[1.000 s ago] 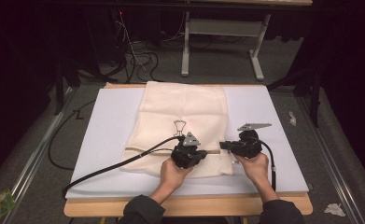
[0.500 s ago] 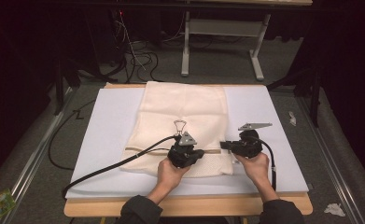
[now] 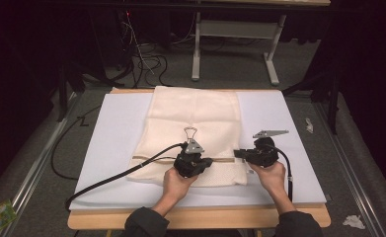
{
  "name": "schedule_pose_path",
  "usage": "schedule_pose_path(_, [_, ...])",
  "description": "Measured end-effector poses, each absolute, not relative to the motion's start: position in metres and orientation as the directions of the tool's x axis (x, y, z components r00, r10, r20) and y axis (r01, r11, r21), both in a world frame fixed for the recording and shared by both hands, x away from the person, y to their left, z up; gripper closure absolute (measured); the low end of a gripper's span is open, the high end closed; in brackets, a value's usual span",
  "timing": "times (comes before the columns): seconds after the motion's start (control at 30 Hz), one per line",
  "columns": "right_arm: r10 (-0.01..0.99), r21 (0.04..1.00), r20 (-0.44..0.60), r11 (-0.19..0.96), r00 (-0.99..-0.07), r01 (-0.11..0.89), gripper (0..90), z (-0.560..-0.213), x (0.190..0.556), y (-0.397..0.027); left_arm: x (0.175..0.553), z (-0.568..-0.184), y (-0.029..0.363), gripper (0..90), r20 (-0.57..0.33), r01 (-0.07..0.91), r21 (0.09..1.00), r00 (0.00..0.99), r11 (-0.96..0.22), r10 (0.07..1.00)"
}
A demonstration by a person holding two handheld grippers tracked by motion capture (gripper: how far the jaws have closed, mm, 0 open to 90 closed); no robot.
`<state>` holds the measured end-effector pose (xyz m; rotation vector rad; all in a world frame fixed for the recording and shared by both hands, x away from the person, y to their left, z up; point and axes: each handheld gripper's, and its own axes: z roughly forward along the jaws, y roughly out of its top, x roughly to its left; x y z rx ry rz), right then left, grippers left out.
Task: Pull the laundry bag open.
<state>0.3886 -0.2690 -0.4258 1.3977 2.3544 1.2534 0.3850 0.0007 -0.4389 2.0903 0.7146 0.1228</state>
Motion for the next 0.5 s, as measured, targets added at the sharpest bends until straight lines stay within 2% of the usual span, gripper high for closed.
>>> schedule_pose_path(0.5, [0.781,0.708,0.278,0.227,-0.56,0.668,88.5,-0.4257,0.3886,-0.2711,0.3845,-0.4367,0.0118,87.4,-0.164,0.441,0.792,0.819,-0.421,0.55])
